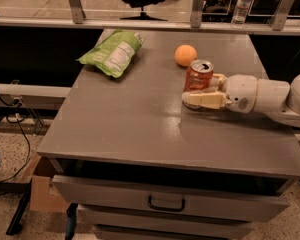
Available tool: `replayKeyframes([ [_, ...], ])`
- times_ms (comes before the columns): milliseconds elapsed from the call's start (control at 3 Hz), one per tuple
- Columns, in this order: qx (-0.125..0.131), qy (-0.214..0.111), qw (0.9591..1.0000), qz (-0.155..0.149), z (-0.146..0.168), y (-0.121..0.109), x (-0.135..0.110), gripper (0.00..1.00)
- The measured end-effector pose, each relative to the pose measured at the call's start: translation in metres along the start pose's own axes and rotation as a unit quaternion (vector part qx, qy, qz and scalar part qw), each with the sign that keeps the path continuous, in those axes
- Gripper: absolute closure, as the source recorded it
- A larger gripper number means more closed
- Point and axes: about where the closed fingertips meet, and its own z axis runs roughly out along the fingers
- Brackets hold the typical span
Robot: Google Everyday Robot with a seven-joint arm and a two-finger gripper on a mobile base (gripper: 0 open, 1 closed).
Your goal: Place coke can upright
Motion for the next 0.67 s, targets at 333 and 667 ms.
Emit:
replayKeyframes([
  [333,0.004,0.026,0.9996,-0.010,-0.023,-0.002,-0.003,0.00],
  [667,0.024,0.057,0.9975,-0.034,-0.056,-0.010,-0.019,0.00],
])
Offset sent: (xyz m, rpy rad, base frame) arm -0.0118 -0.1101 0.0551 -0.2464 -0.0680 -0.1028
